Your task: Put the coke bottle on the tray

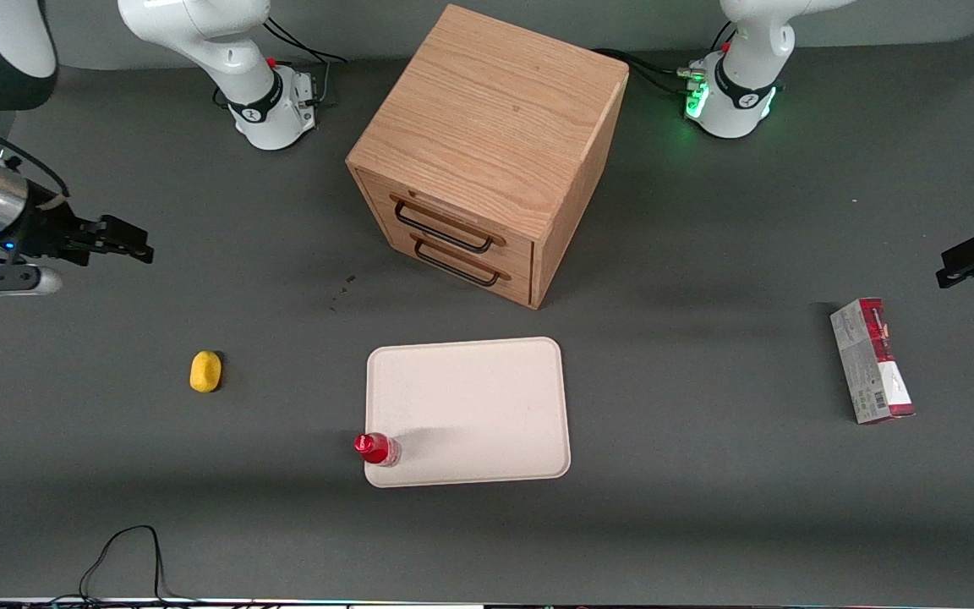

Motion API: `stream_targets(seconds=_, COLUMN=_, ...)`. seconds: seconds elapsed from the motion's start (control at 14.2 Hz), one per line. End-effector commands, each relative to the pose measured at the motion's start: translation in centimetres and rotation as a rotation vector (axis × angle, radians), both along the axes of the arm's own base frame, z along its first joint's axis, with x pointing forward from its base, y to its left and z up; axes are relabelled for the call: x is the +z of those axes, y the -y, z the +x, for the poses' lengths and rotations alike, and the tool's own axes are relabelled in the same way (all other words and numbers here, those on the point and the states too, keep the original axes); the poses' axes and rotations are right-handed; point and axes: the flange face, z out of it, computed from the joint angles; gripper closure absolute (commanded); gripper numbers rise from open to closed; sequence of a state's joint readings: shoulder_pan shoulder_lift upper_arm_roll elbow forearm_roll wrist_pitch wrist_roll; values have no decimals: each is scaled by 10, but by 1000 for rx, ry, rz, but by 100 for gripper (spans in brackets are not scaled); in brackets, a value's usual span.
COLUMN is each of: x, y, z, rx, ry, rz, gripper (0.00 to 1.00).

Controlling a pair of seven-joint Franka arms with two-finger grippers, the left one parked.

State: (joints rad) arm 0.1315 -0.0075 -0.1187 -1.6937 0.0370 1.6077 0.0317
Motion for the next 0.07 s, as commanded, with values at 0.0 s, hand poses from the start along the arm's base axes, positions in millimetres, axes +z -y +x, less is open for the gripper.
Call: stream_targets(seconds=0.0, x=14, y=-2, z=4, rx=20, ry=15, rz=14, gripper=0)
